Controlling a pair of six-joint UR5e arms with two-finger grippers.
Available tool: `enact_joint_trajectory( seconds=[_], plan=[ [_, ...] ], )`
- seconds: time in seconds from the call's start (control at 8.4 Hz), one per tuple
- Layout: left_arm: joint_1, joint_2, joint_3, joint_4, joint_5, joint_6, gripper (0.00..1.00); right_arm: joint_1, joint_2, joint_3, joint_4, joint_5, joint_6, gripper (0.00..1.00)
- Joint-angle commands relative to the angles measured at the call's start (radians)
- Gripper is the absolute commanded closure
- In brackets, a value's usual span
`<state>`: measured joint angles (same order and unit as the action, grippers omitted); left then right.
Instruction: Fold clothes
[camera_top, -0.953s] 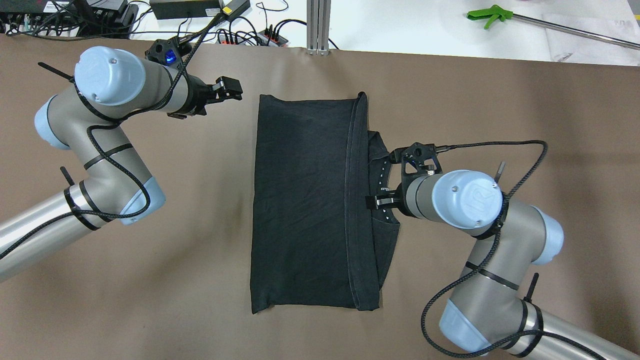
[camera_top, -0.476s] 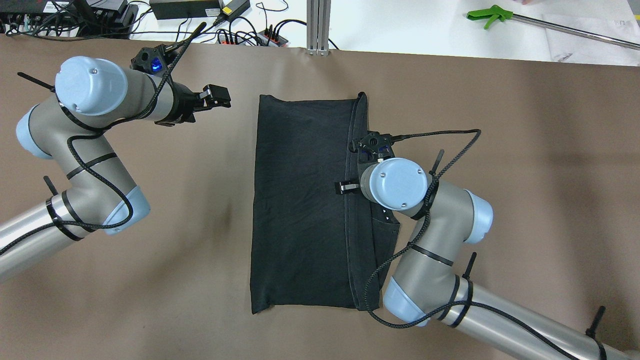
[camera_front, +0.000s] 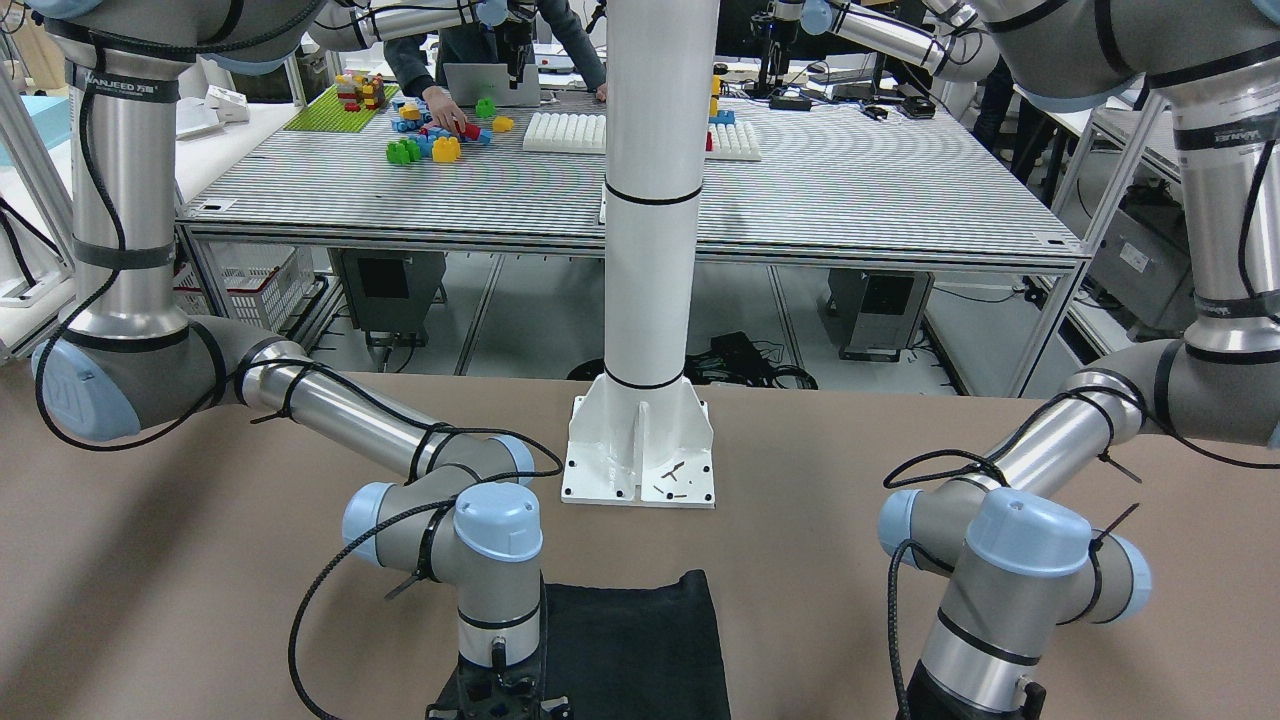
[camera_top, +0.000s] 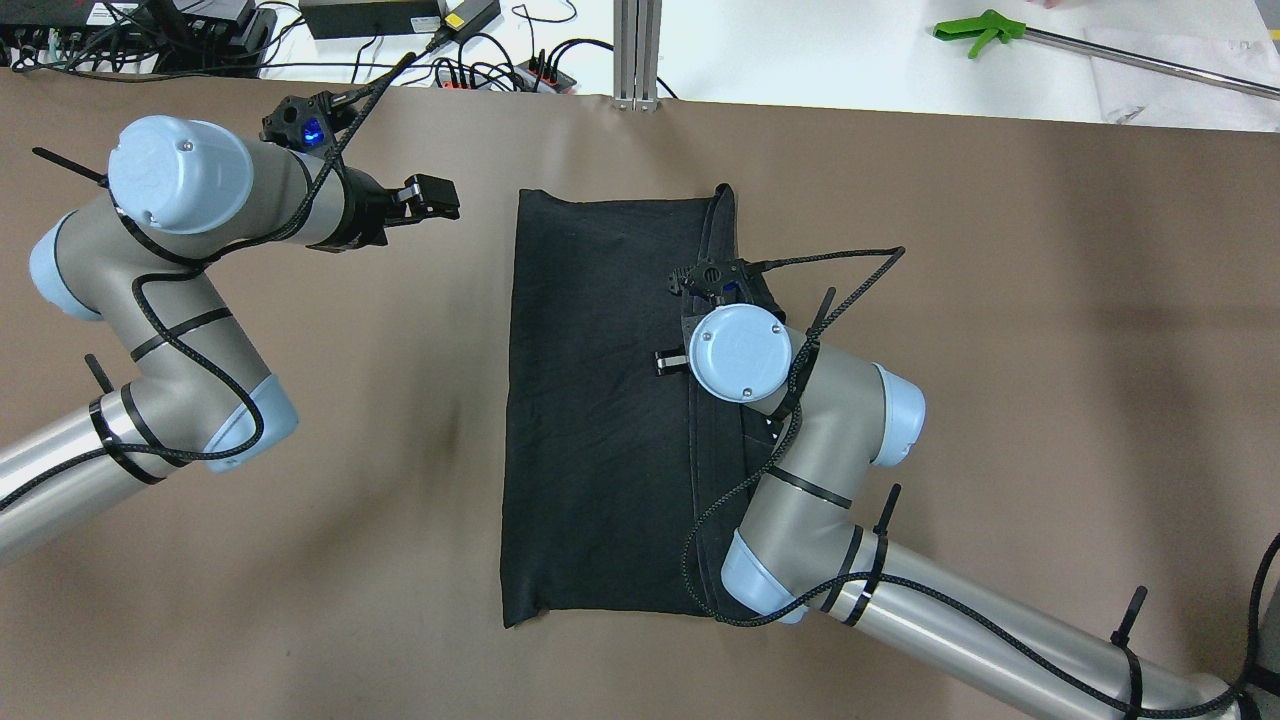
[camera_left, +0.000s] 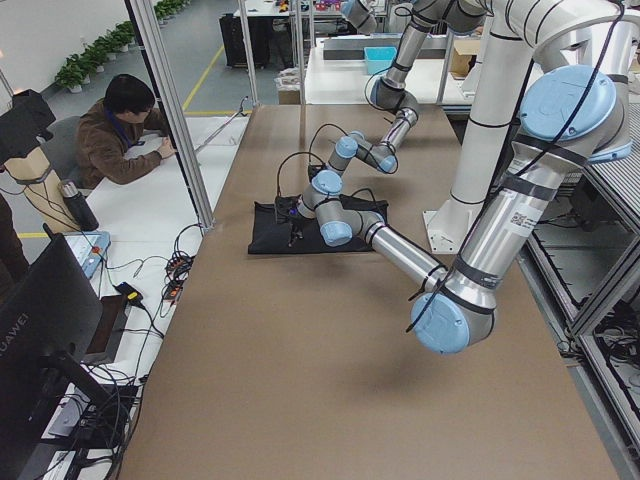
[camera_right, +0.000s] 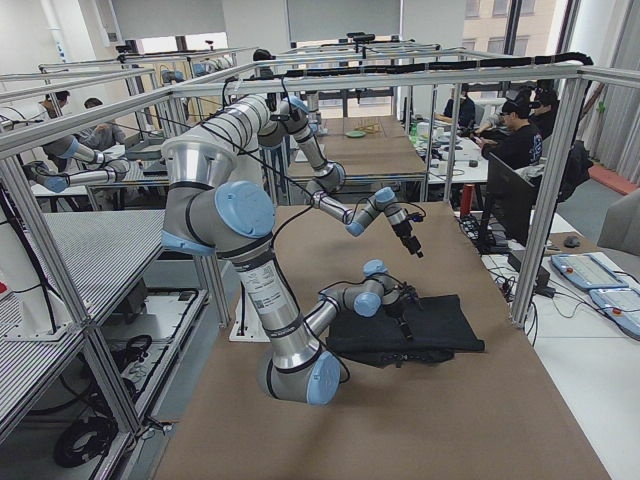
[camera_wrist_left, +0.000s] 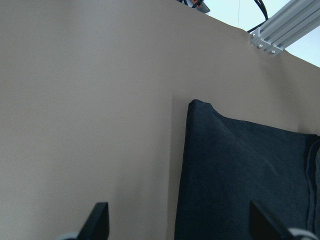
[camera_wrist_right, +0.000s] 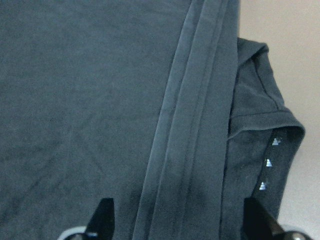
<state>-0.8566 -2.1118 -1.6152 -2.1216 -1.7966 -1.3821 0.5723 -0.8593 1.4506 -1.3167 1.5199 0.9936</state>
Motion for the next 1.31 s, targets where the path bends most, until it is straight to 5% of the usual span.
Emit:
enact_joint_trajectory(
  seconds=[0.0,0.6,1.19],
  plan=[
    [-0.004,-0.002,0.001,0.003,-0.001,0.029,0.00,-0.034,0.003,-0.025,0.001,-0.043,0.008,0.13],
    [-0.004,-0.001,0.001,0.002,0.000,0.028,0.00,-0.043,-0.007,-0.029,0.002,-0.049,-0.004,0.34],
    [-0.002,0.001,-0.002,0.002,0.000,0.028,0.00,-0.032,-0.030,-0.019,0.013,-0.046,-0.012,0.36]
  ],
)
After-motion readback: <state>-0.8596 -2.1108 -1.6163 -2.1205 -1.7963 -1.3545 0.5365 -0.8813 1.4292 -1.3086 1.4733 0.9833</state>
